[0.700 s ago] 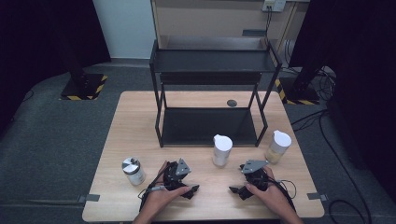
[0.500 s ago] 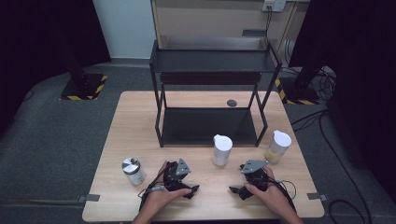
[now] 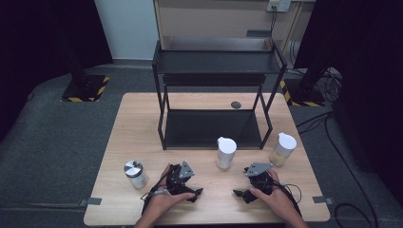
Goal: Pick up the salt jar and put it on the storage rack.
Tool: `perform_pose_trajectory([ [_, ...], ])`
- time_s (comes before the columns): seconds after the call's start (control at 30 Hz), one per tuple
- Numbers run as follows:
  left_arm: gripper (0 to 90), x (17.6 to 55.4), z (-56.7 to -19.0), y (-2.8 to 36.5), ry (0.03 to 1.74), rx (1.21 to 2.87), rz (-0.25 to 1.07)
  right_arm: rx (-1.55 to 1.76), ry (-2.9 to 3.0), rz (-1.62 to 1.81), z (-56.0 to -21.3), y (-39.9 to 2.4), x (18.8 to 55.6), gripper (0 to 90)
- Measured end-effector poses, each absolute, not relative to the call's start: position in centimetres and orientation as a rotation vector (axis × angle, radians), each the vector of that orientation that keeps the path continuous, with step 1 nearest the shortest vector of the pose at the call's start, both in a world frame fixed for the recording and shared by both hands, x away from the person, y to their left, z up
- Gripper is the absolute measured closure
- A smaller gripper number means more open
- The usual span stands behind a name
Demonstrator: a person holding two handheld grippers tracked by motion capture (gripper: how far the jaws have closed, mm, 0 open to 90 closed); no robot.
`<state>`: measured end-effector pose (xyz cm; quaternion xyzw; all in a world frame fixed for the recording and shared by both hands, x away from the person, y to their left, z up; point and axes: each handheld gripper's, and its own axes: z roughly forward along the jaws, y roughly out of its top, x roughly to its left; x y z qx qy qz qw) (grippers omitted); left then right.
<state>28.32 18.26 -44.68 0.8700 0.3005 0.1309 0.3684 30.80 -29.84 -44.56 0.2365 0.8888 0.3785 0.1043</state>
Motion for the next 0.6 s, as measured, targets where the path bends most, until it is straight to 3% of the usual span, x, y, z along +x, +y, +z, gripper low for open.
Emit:
perform_pose_trajectory([
  [0.6,2.1,27.8,-43.4,18.3,0.739,2.235,0.351,0.697,2.621,1.116,-44.6,-29.8,30.8,0.8],
])
